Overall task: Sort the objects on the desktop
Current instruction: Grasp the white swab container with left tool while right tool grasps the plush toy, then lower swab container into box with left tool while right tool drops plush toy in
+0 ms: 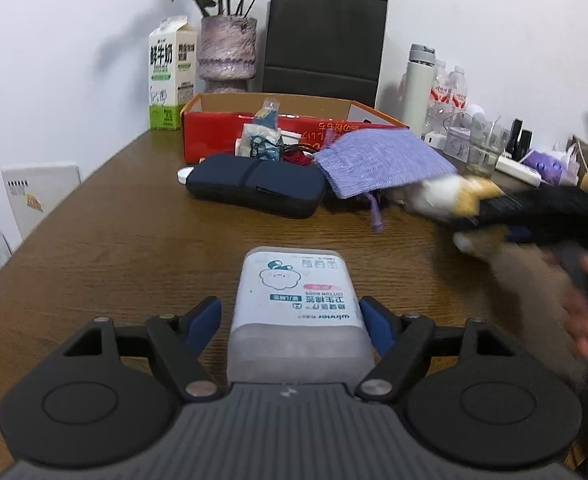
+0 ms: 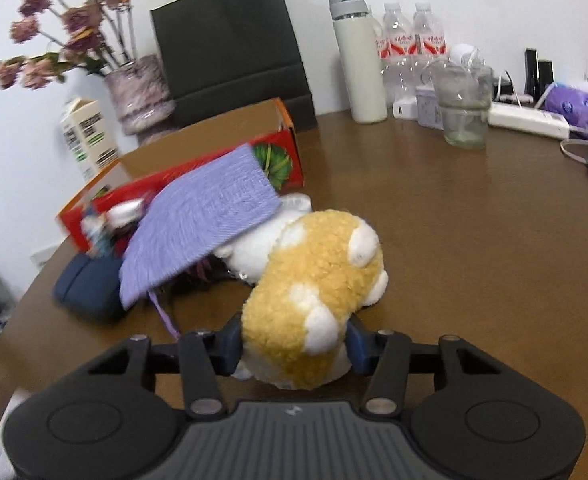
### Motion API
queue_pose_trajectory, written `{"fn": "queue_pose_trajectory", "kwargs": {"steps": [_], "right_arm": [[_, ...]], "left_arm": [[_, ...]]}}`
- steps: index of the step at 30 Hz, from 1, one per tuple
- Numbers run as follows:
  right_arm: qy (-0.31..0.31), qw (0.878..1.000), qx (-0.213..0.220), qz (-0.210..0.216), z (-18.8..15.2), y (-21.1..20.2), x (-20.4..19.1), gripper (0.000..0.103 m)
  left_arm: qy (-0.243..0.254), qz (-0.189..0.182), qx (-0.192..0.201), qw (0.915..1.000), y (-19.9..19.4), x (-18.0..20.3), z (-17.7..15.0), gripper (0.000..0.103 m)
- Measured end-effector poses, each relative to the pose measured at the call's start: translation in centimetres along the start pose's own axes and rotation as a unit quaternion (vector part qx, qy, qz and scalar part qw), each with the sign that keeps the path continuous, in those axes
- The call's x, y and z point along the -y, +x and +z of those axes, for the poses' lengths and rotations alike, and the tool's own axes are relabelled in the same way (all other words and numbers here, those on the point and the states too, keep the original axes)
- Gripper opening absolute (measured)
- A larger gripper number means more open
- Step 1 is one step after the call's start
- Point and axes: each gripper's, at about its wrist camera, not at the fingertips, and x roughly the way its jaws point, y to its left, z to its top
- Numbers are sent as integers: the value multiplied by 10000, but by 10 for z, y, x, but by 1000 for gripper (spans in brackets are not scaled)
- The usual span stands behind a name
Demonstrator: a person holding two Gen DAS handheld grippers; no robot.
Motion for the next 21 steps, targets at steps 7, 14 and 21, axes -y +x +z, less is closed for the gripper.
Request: {"fn": "queue_pose_trajectory", "kwargs": {"steps": [7, 14, 21], "right_arm": [[-1339, 9891, -451, 425, -47, -71, -7, 54], [-988, 9947, -187, 190, -42, -79, -8, 83], [-432, 9989, -14, 164, -40, -56, -9, 57]], "left_arm": [[-77, -44, -51, 9999, 6, 3, 4, 68], [-67, -58, -20, 10000, 3, 8, 2, 77], [-69, 77, 217, 9997, -7, 11, 4, 67]]}}
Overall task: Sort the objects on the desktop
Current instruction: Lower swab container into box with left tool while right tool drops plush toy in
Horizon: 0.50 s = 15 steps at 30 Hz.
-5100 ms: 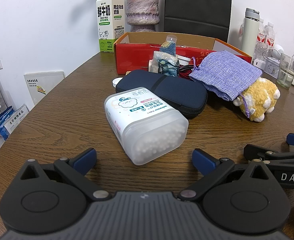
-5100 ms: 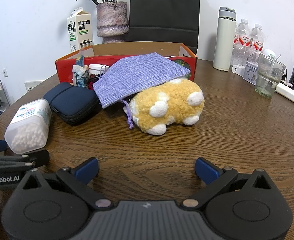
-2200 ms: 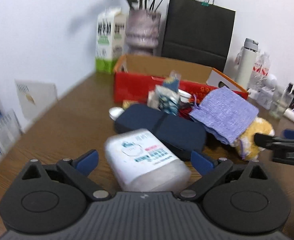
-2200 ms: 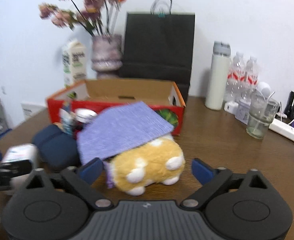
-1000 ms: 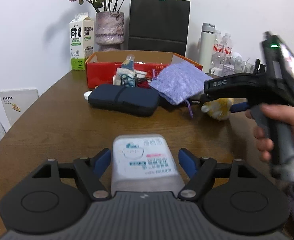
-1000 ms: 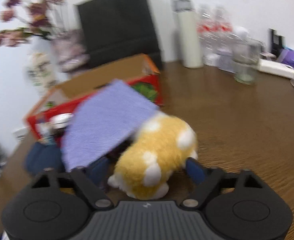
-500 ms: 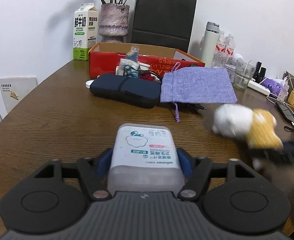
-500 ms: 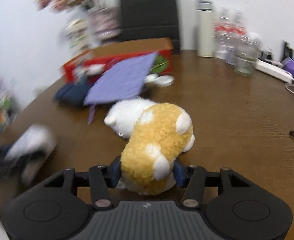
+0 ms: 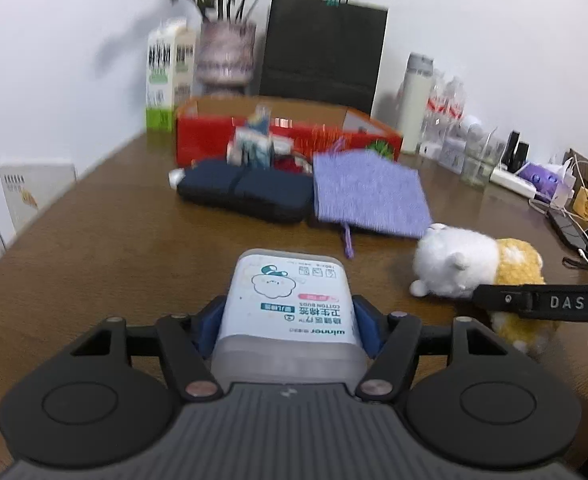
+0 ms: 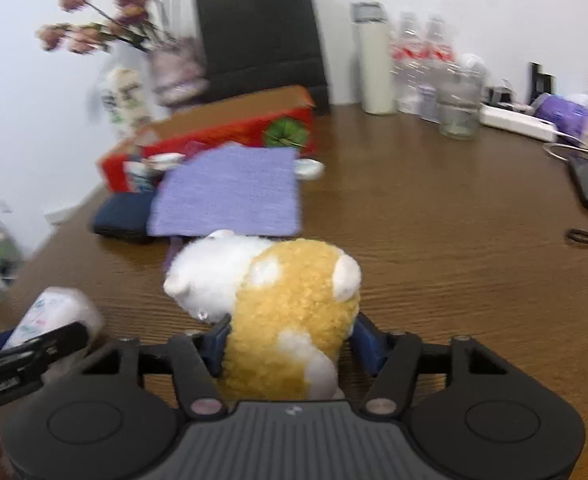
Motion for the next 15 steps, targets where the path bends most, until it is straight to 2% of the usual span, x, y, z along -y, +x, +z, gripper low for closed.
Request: {"fn": "queue_pose_trajectory", "kwargs": {"steps": [3, 7, 9, 12, 15], "right_arm": [[-131, 9993, 200, 289, 10, -17, -4, 56], [-204, 9949, 794, 582, 51, -40, -2, 56], [-386, 9917, 1123, 485, 82, -39, -6, 57], [-525, 9884, 1397, 291, 130, -23, -10, 57], [-573, 9864, 1445, 539, 185, 2, -14, 58]], "left_arm": [[-28, 22, 383, 9993, -18, -5, 17, 67], [-279, -45, 1024, 9943, -28, -21, 65, 67], [-299, -9, 1215, 9921, -19, -28, 98, 67], [-314, -22, 1423, 9893, 5, -37, 150, 67], [-320, -37, 1331, 9906, 48, -45, 202, 67]]}}
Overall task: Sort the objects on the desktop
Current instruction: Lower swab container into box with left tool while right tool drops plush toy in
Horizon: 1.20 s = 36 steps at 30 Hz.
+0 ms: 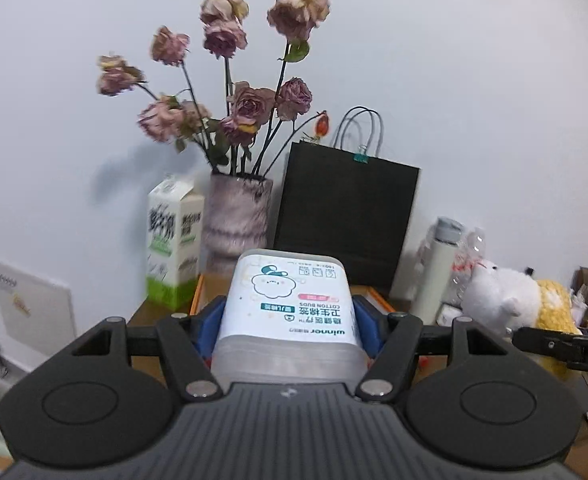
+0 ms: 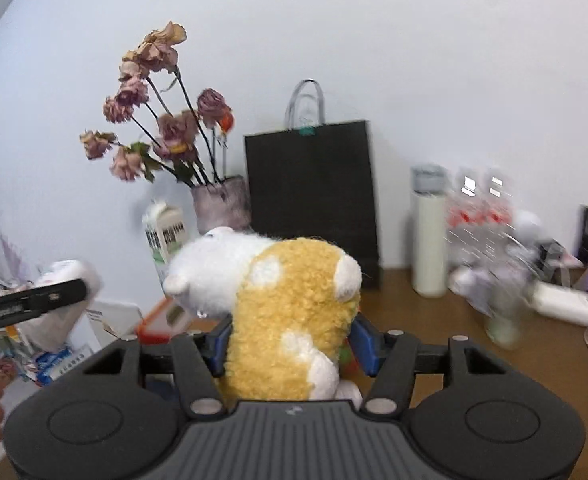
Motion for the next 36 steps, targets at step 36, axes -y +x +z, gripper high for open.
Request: {"fn": "queue_pose_trajectory", "kwargs": {"steps": [36], "right_arm": [[-1021, 9617, -2363, -940, 80, 278, 2, 82]], "left_arm": [[459, 1138, -2324, 9648, 225, -32, 51, 103]]}}
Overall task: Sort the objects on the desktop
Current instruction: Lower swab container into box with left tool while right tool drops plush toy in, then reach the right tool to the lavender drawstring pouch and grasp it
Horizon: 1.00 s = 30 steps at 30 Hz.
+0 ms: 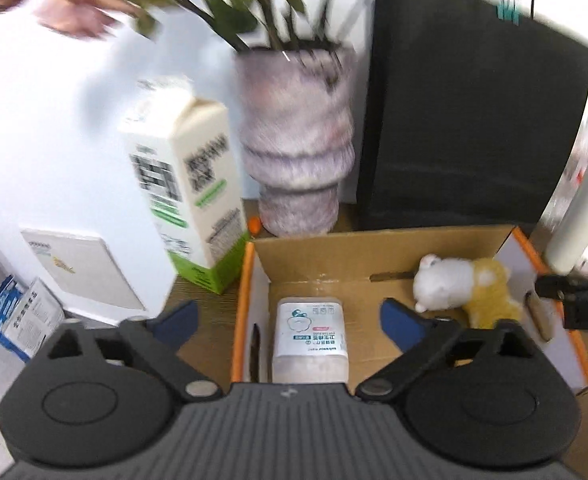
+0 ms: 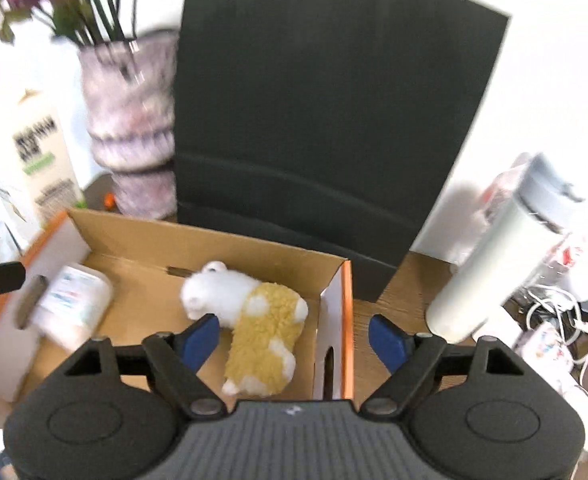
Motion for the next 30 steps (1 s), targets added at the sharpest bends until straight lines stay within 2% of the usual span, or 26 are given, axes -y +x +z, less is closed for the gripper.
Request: {"fn": "queue_pose_trajectory", "kwargs": {"steps": [5, 7, 9, 12, 15, 17, 18, 20, 21, 23, 27, 30], "right_arm": [[209, 9993, 206, 226, -19, -57, 3, 85], [241, 9988, 364, 240, -37, -78, 1, 87], [309, 9969, 636, 347, -68, -96, 0, 88], [320, 9935, 970, 506, -123, -118, -5, 88], [408, 9913, 1064, 656, -180, -126, -15, 88], [466, 9900, 1129, 711, -216, -130, -24, 88], [489, 9894, 1162, 720, -235, -132, -29, 88], [576, 9875, 1251, 770, -271, -137, -36, 88], [592, 9877, 1226, 763, -288, -139, -40, 88], [561, 9888, 1191, 710, -318, -148, -46, 88], [645, 9863, 1199, 930, -359, -169, -52, 88], [732, 9871, 1137, 861, -378, -174, -53, 88]], "left_arm": [[-293, -74, 89, 9995, -52, -12, -15, 103], [-442, -53, 314, 9985, -73, -17, -36, 103], [-473, -5, 553, 9973, -87, -21, -71, 103], [-160, 270, 687, 9971, -102, -17, -128, 103], [-242, -278, 759, 9964, -125, -20, -183, 103], [-431, -457, 891, 9940, -137, -19, -219, 103], [-382, -455, 955, 9937, -139, -16, -235, 103], [-131, -161, 946, 9953, -139, -6, -270, 103], [11, -19, 889, 9960, -140, -3, -283, 103], [148, 45, 1017, 9947, -151, 1, -310, 103], [-151, -344, 1083, 9934, -170, -2, -342, 103], [-355, -100, 1045, 9938, -166, -4, -350, 103]]}}
